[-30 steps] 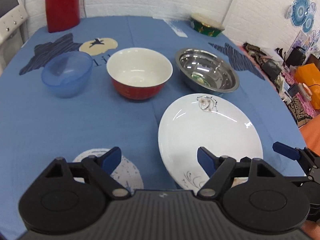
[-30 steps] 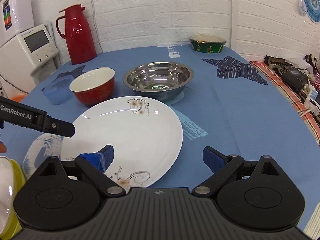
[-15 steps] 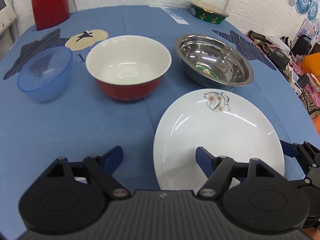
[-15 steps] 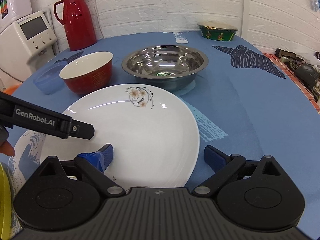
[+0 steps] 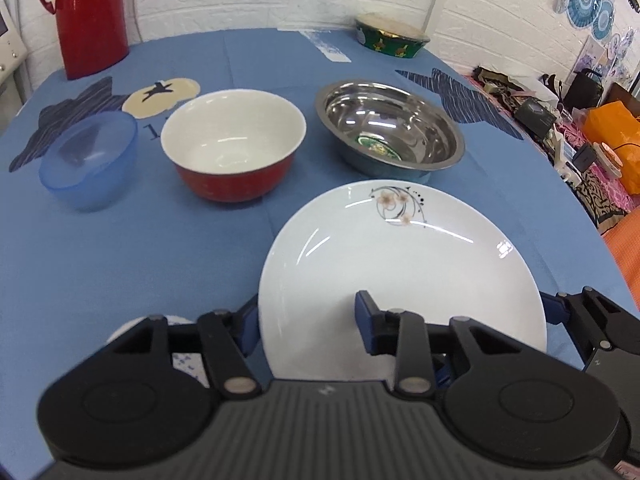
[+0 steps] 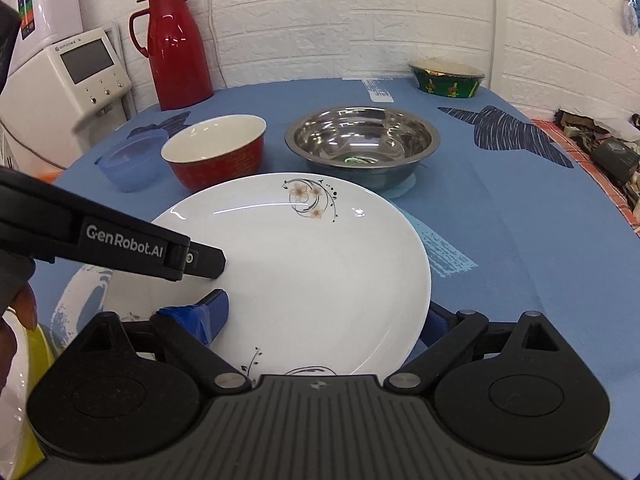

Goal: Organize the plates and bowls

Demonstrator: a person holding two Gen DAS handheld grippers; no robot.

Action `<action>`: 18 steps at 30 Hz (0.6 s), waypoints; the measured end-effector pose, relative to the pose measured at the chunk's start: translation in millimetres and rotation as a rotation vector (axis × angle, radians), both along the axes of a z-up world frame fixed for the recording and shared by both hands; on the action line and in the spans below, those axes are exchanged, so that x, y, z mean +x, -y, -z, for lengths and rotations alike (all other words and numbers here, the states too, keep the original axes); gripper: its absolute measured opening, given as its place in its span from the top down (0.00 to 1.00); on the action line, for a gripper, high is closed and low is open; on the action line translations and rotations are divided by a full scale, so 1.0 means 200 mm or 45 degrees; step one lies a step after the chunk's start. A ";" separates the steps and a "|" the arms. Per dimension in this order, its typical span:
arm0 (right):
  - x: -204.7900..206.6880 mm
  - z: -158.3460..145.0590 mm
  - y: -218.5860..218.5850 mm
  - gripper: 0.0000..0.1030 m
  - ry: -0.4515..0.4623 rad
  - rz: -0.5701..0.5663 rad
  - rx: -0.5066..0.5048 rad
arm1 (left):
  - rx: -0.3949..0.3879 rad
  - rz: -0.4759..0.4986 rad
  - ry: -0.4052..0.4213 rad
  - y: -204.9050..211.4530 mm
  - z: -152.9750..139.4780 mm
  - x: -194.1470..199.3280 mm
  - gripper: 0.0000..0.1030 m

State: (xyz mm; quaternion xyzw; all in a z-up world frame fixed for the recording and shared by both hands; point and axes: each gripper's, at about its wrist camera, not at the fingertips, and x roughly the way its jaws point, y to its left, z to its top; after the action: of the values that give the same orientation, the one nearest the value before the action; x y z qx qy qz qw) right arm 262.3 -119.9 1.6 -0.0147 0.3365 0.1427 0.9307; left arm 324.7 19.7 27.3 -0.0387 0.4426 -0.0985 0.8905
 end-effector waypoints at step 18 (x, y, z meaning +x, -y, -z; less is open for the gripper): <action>-0.51 -0.19 -0.45 0.18 0.113 -0.331 0.089 | 0.008 -0.317 0.136 -0.56 -0.22 -0.74 0.68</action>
State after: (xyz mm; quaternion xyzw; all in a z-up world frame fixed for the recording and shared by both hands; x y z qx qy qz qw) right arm 159.4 -29.3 38.8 -0.0321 0.2852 0.2729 0.9182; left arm 176.1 131.7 72.3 -0.0853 0.3867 0.0122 0.9182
